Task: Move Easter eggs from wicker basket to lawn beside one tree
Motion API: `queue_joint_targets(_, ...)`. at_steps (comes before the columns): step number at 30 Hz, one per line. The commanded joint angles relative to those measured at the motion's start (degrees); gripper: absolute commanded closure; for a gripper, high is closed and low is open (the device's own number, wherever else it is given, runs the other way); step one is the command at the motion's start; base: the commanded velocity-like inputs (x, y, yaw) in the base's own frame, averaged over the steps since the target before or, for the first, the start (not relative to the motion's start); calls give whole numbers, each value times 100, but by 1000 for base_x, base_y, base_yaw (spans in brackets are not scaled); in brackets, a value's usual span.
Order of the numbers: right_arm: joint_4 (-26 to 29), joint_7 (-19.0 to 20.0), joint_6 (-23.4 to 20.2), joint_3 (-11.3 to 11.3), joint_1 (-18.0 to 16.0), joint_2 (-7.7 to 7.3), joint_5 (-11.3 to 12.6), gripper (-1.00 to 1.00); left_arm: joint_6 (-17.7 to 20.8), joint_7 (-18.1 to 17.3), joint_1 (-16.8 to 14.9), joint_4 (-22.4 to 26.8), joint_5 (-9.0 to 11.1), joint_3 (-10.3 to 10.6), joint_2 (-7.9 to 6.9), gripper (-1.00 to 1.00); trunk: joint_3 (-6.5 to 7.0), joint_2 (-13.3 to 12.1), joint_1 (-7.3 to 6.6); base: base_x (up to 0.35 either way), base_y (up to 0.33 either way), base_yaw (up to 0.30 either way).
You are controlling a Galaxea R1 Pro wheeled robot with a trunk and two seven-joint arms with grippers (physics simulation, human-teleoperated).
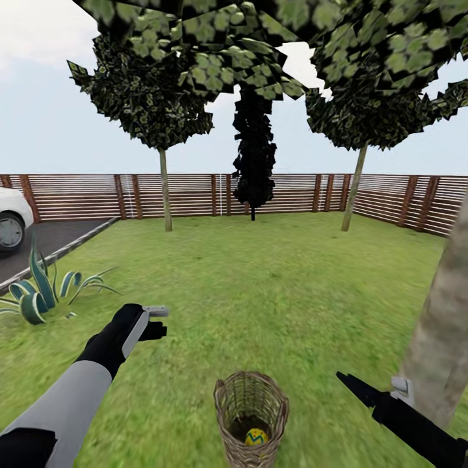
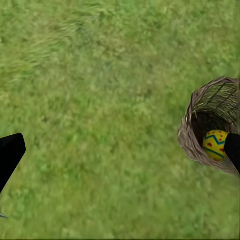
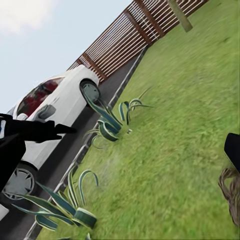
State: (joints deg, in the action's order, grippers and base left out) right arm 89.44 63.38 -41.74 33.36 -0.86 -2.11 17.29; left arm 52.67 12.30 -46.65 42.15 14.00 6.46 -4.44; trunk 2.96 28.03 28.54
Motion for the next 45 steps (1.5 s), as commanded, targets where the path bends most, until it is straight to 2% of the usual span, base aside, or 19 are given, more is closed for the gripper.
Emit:
queue_joint_targets(1,-3,7,-36,4,-2,0,20,-100,15,53,-2,4,60,31,-6,-100,-2,3,5,336,-91,-10)
queue_joint_targets(13,0,7,-36,4,-2,0,-14,-100,15,53,-2,4,59,29,-4,-100,-3,3,5,285,-72,-212)
queue_joint_targets(45,0,7,-36,4,-2,-1,-33,-100,15,47,-2,4,59,31,-4,-100,-3,3,5,9,-1,-273)
